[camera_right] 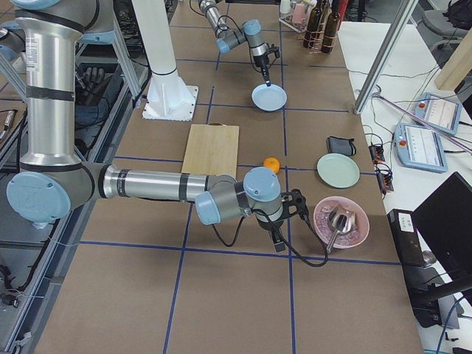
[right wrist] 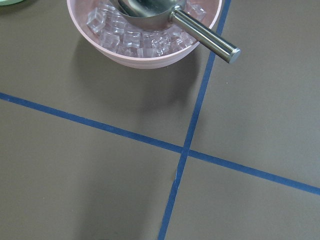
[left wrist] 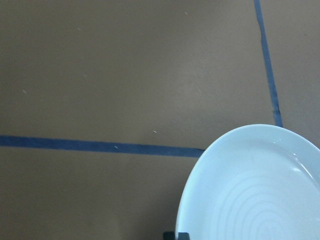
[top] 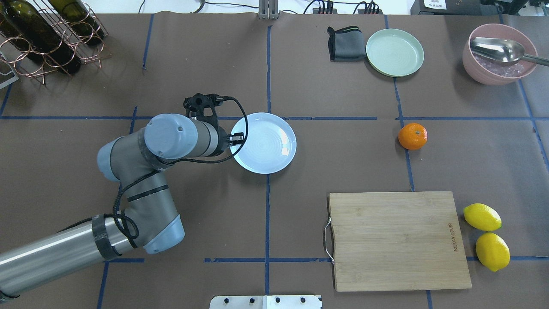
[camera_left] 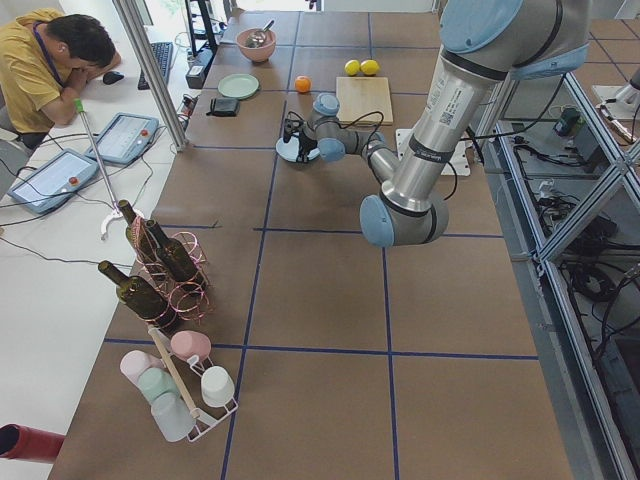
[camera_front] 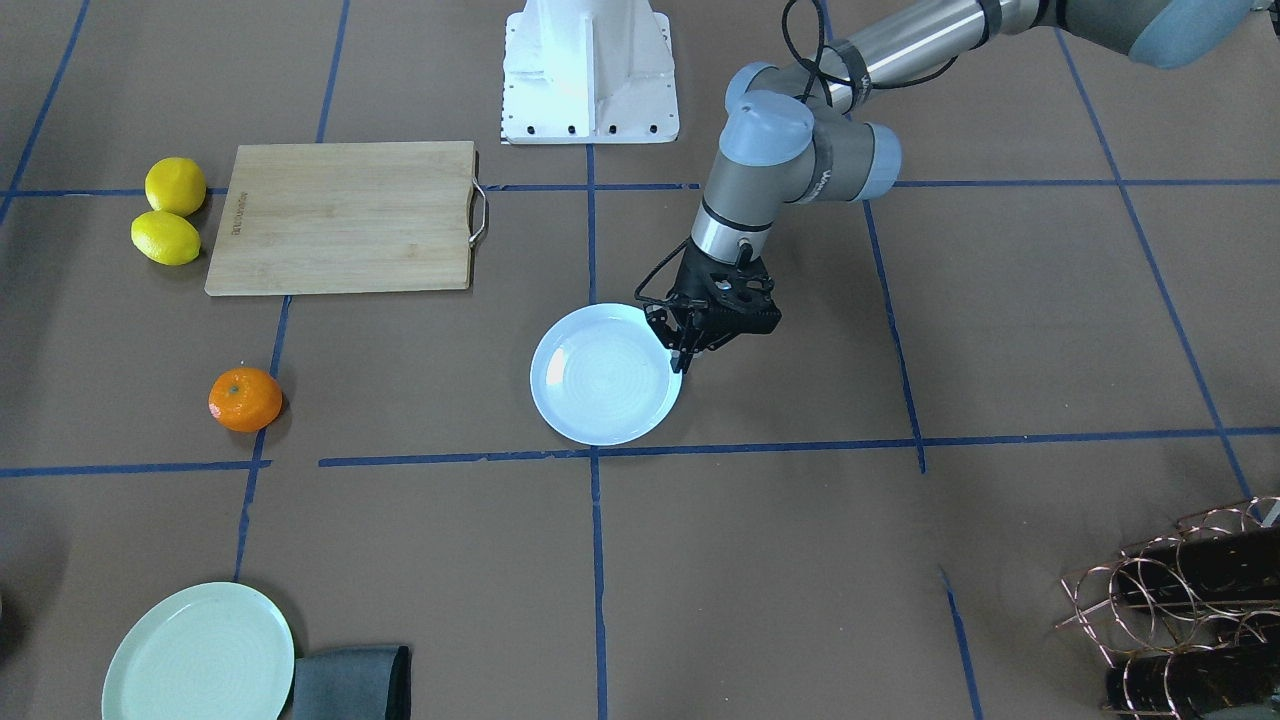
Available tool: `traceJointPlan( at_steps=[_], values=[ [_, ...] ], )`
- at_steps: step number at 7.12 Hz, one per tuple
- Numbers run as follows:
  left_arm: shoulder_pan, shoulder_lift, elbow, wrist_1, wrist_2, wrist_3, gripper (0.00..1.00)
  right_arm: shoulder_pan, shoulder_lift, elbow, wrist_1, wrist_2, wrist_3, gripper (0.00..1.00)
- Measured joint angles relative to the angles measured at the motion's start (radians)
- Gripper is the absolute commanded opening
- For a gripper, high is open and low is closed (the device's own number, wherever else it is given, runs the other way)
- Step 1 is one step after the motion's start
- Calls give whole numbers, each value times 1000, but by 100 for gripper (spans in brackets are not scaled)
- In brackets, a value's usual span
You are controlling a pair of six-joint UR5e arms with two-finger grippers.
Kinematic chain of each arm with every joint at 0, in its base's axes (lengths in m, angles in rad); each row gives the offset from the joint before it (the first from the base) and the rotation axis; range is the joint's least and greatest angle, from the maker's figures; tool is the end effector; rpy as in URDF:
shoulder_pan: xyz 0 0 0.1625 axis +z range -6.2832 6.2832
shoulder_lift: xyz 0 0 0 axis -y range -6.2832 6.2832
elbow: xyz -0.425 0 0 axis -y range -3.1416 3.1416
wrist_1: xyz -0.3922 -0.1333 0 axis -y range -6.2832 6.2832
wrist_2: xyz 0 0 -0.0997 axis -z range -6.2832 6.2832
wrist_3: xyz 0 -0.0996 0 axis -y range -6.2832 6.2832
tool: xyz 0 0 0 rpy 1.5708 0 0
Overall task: Pick orange to plate
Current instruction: 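Push the white plate with the left gripper toward the table center, then retract the left arm away from the plate while the right arm starts moving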
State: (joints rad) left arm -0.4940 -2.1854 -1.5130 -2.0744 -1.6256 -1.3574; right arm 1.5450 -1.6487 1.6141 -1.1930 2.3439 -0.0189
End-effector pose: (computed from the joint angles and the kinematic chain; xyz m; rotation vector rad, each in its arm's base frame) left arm 0.5676 -0.4509 0.2640 0.3215 1.0140 -0.2247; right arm 0.0514 -0.4782 0.6334 0.3234 -0.7669 -0.1747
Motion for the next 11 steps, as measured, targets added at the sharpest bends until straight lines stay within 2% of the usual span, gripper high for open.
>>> traceJointPlan(
  at_steps=[1,2,3,5,6,7,9,11],
  values=[
    [20,-9,13,-2,18,-8,20,0,-2,0,1,0,0,100],
    [30,-10,18,-3,26,-10,85,0,-3,0,1,0,0,100],
    [34,-10,18,-4,29,-7,100,0,-3,0,0,0,0,100],
    [4,4,-23,17,4,64,100,0,-2,5,0,0,1,100],
    [-55,44,-93,61,-58,184,100,0,1,8,0,-1,7,100],
    [-148,111,-188,113,-155,358,100,-2,10,13,1,-1,31,100],
    [-430,300,-325,165,-396,722,100,-26,59,29,2,1,86,100],
    [-700,481,-318,210,-544,1058,100,-92,87,81,5,-2,201,100]
  ],
)
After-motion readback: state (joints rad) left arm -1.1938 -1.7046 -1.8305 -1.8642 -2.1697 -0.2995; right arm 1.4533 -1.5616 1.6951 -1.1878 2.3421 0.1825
